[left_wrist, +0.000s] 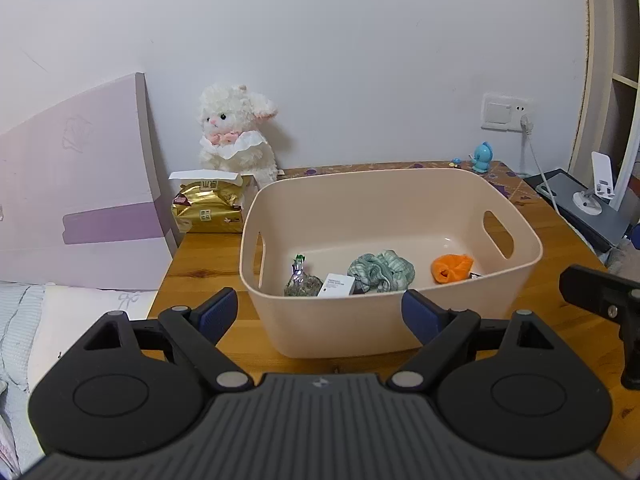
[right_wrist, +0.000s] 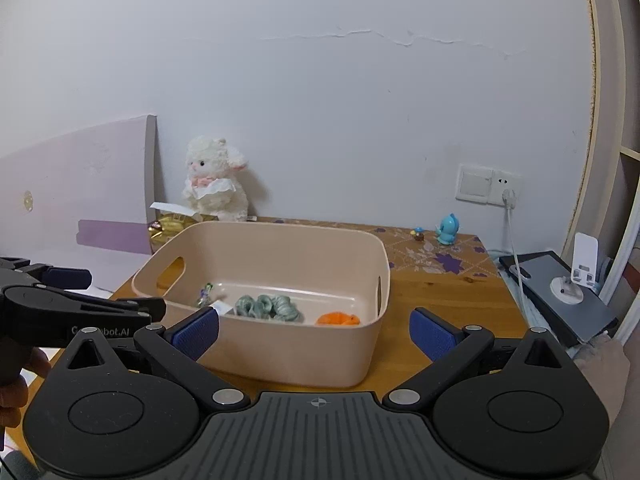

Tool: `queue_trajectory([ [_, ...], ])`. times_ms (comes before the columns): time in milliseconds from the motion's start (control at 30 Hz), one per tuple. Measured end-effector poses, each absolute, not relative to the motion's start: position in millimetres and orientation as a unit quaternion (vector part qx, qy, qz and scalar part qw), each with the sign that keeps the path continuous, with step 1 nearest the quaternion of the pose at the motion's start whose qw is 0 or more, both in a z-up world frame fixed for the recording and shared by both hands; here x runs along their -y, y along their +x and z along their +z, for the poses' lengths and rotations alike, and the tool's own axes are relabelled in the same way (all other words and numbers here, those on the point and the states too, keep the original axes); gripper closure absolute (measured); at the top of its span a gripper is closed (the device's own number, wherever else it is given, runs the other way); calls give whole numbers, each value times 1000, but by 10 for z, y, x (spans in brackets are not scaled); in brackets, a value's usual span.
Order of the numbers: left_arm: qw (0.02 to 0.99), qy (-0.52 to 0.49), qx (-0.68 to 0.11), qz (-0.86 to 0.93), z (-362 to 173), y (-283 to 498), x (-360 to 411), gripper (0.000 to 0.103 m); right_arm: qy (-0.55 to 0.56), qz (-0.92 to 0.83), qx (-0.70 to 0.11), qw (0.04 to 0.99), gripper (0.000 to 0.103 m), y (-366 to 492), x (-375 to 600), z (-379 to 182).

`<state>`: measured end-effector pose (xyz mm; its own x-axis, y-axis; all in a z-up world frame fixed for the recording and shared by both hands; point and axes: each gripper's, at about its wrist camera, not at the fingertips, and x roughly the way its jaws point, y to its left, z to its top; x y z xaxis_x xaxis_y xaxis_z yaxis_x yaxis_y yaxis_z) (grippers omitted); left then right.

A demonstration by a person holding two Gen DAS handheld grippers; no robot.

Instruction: Organize objects

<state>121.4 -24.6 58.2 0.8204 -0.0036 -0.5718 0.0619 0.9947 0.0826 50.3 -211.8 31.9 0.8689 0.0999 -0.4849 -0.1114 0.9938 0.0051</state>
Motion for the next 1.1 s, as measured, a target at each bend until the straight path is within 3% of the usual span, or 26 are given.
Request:
queue_trajectory([
  [1100,958,30,-284,-23,879,-245,236,13,15,66,-248,966,0,-654,2473,427],
])
